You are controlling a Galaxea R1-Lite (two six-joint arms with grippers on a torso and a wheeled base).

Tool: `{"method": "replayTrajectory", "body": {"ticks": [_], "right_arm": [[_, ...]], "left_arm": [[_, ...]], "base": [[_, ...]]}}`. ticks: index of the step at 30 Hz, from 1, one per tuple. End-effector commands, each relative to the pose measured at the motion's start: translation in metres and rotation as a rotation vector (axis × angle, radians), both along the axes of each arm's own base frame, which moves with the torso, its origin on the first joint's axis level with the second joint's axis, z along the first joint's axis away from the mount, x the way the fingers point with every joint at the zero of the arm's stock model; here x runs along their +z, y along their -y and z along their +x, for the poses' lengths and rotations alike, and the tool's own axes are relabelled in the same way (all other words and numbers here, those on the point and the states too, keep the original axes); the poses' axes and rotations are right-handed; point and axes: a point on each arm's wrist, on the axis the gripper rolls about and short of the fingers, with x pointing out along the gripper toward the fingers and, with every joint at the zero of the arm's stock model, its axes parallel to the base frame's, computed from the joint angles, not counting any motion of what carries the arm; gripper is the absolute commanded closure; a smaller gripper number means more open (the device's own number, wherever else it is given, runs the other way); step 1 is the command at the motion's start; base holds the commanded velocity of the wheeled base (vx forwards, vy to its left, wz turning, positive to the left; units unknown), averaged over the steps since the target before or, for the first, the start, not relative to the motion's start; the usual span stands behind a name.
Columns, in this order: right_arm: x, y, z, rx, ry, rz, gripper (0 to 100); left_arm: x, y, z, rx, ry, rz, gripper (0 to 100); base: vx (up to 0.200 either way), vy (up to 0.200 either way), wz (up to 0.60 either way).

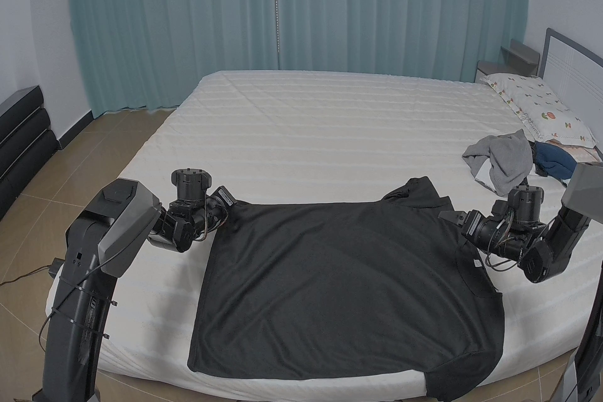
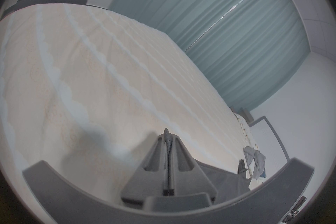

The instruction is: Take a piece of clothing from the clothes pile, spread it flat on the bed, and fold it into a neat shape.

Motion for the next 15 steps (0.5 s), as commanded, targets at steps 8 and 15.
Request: {"method": "replayTrajectory", "body": {"ticks": [8, 15], "right_arm": [[-0.029, 0.000, 0.083, -0.052, -0.027, -0.040, 0], [-0.045, 0.010, 0.112, -0.124, 0.014, -0.081, 0]], "left_arm": [[0.001, -0.005, 0.003, 0.058, 0.053, -0.018, 100], [-0.002, -0.006, 0.002, 0.059, 0.042, -0.015, 100]], "base": [[0.000, 0.000, 0.00], [0.000, 0.000, 0.00]]}}
